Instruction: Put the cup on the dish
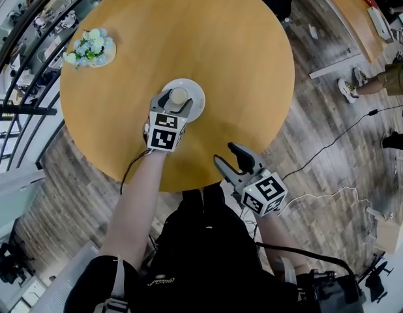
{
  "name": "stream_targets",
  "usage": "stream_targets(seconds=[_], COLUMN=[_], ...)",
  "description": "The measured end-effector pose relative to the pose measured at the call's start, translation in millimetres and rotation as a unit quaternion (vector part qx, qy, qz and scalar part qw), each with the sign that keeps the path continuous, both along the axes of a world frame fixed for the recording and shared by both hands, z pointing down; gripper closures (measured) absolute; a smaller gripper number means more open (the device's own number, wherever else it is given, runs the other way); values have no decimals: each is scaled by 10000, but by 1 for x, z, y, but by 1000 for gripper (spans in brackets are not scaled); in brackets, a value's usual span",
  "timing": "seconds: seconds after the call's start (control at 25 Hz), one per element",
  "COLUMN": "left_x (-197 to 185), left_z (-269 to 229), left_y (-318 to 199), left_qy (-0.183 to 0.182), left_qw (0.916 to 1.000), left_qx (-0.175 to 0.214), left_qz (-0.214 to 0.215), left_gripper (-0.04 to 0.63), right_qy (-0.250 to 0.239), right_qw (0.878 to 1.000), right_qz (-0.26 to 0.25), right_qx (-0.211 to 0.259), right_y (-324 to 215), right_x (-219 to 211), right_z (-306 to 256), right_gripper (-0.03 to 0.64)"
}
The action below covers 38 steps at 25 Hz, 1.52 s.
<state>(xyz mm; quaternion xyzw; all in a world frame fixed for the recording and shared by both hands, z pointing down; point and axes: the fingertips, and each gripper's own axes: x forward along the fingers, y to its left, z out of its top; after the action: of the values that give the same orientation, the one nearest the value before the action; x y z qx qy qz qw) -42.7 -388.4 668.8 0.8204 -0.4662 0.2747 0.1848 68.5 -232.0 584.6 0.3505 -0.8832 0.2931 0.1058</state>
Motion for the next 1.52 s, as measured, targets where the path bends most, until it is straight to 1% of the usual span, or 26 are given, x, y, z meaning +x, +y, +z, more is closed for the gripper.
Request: stream_targets(seconds=[0.16,0.76,1.04,1.24,1.52], left_x=[-2,-3,-3,-5,-4], left_z=[1,3,0,-3,-24], left_y=[0,1,8,12,36], left_qy=[54,49,242,242,401], left_qw=[9999,9997,9996,9996,9991], left_qx=[101,162,59,61,96], left_qz=[-84,-166,-158,-138,-132], left_gripper=[328,327,319,319,319], right_qy=[14,48,59,29,25], right_qw=[10000,10000,9999,9999,9997], right_qz=[-6,8,-26,-14,4], right_qx=[4,54,91,148,236], right_y=[1,0,0,-1,10], right_x=[1,6,2,-2,-2], right_z=[1,3,-2,-5,-17], right_gripper=[396,396,396,396,396])
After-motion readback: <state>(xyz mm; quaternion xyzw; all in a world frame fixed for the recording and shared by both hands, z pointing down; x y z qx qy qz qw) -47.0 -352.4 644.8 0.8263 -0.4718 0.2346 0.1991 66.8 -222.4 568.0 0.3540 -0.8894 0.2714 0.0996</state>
